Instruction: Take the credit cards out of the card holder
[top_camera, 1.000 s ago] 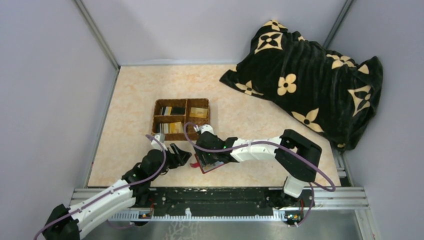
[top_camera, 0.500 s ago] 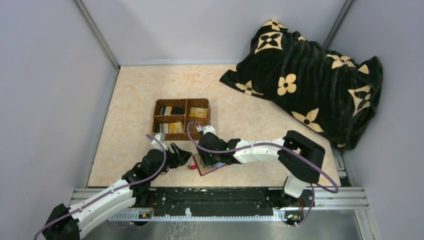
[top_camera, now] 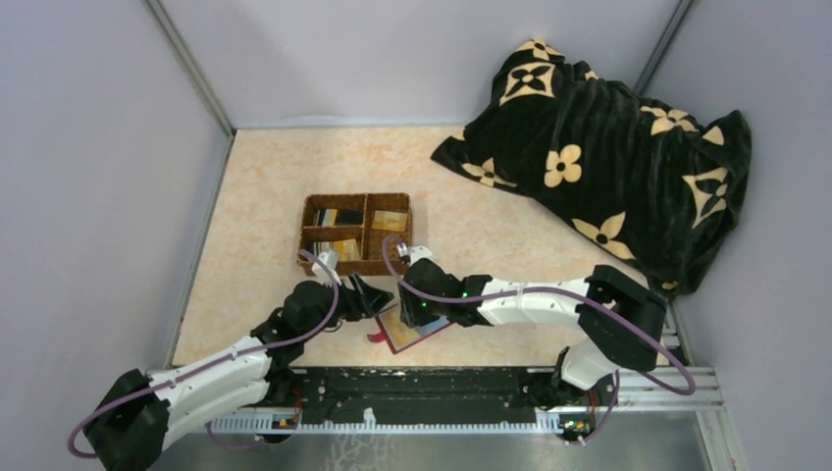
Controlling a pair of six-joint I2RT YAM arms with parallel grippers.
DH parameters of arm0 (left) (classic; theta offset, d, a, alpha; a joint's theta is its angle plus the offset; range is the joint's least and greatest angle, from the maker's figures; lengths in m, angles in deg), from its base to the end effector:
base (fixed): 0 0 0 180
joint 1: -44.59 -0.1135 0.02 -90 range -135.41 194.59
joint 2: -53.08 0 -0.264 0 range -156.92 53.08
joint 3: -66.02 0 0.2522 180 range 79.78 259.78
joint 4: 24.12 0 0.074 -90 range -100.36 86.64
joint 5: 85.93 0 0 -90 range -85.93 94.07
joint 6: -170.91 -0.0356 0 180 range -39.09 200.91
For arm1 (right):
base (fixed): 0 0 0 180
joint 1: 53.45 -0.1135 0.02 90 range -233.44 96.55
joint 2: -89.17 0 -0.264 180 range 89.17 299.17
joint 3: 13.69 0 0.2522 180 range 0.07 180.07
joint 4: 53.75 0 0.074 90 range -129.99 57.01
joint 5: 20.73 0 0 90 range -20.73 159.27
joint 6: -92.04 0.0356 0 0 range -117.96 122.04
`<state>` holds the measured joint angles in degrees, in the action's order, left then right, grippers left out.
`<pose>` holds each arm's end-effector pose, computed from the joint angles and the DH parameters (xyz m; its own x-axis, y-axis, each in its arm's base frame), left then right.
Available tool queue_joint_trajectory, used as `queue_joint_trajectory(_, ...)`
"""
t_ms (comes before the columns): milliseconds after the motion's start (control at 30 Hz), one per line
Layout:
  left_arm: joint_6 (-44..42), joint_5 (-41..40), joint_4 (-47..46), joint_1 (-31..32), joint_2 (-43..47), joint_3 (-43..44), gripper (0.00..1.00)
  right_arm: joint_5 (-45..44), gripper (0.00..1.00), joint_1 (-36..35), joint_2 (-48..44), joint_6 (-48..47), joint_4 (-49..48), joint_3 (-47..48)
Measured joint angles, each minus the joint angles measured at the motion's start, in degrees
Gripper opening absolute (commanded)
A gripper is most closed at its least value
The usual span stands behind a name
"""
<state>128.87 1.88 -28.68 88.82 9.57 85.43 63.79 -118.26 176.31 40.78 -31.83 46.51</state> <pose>0.1170 -0.1120 0.1556 -0.6590 -0.3942 -0.6406 0.2715 0.6696 -0.6913 0.1323 0.2733 0.1805 -0.7970 -0.2308 -0.5582 -0.4811 0.8013 0.3556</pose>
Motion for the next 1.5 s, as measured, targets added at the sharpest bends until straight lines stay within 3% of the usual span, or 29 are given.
queue_joint_trajectory(100, 0.02, 1.70, -3.61, 0.00, -2.75, 0.33, 0.74, 0.50, 0.08, 0.59, -2.10, 0.48, -0.24, -0.92)
queue_joint_trajectory(200, 0.07, 3.34, -5.86, 0.02, -5.38, 0.90, 0.73, 0.90, 0.00, 1.27, -3.08, 1.01, -0.83, -1.95)
queue_joint_trajectory(600, 0.87, 6.12, -9.75, 0.02, -5.20, 1.86, 0.72, 1.05, 0.00, 4.35, -3.67, 2.56, -3.72, -6.19)
queue_joint_trajectory(1000, 1.55, 6.14, -9.57, 0.04, -3.41, 1.86, 0.72, -1.90, 0.00, 6.23, -11.08, 12.33, -11.30, -17.33)
queue_joint_trajectory(1100, 1.95, 6.25, -9.77, 0.04, -4.20, 1.86, 0.72, -3.10, 0.27, 6.23, -12.48, 13.97, -11.58, -18.40)
queue_joint_trajectory(1167, 2.19, 6.27, -9.81, 0.04, -5.01, 1.86, 0.72, -4.33, 0.34, 6.23, -12.63, 14.40, -10.80, -18.43)
queue_joint_trajectory(1333, 3.06, 6.40, -10.49, 0.07, -6.93, 1.86, 0.72, -7.85, 0.33, 6.23, -14.45, 14.16, -6.82, -18.43)
queue_joint_trajectory(1500, 3.72, 6.86, -12.39, 0.50, -9.29, 1.86, 0.72, -11.23, 0.18, 6.23, -17.07, 11.93, -3.61, -17.75)
